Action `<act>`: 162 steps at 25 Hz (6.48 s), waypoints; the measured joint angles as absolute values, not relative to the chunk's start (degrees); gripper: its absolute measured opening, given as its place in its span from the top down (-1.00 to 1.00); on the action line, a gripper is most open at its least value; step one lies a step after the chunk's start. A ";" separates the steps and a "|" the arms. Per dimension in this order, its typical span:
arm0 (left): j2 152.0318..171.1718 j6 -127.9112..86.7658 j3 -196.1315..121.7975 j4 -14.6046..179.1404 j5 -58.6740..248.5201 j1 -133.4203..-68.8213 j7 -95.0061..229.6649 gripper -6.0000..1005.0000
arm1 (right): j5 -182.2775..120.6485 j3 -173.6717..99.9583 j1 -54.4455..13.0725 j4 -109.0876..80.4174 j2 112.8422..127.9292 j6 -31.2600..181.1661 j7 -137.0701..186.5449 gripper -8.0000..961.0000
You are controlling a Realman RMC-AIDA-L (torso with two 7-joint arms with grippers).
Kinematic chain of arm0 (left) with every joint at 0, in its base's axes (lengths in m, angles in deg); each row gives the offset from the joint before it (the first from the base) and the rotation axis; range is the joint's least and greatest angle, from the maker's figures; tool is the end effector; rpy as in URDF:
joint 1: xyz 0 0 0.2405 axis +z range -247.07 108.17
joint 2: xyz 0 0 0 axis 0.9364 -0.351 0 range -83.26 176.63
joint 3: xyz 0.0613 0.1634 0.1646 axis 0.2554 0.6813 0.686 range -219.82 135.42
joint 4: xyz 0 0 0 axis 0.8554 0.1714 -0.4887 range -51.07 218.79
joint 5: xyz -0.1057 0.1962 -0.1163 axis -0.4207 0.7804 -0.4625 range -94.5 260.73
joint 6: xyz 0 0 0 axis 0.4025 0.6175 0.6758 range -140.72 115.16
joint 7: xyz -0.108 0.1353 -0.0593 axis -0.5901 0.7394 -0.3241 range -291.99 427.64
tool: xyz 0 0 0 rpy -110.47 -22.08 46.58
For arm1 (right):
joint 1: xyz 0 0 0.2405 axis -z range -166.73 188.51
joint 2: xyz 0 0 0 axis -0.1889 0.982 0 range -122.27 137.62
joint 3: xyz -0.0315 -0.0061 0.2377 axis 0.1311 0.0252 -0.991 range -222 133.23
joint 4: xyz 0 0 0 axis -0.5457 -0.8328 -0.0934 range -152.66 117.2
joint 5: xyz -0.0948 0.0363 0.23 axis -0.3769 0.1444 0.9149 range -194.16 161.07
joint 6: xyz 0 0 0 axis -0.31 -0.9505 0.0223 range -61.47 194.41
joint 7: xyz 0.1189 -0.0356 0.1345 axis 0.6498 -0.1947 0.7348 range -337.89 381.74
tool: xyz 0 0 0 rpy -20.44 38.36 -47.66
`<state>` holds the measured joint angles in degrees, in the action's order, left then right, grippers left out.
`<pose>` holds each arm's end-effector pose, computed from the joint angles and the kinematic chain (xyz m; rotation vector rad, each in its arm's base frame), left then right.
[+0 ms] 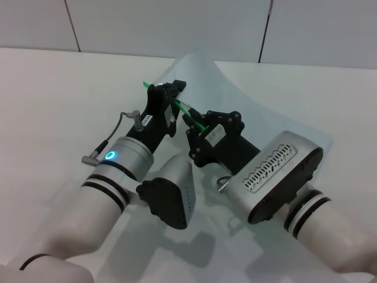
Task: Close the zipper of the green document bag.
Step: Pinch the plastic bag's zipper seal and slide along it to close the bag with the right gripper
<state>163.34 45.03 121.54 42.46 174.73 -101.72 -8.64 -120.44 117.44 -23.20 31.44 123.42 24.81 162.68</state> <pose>-0.1938 0.3756 -0.1453 -1.6867 0.7839 0.2481 0.1405 0.3484 -0.1988 -2.2038 0.1160 0.5440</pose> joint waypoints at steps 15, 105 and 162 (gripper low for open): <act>163.13 46.68 121.54 41.90 175.57 -101.61 -9.67 0.88 | -120.43 117.53 -23.02 31.50 123.42 24.75 162.51 0.84; 162.61 46.99 121.63 40.97 177.15 -100.30 -18.44 0.88 | -119.64 114.80 -18.62 23.81 123.51 22.43 163.16 0.84; 162.52 46.63 121.62 40.97 177.86 -100.48 -18.39 0.88 | -111.81 112.72 -17.92 14.92 123.51 23.31 163.16 0.77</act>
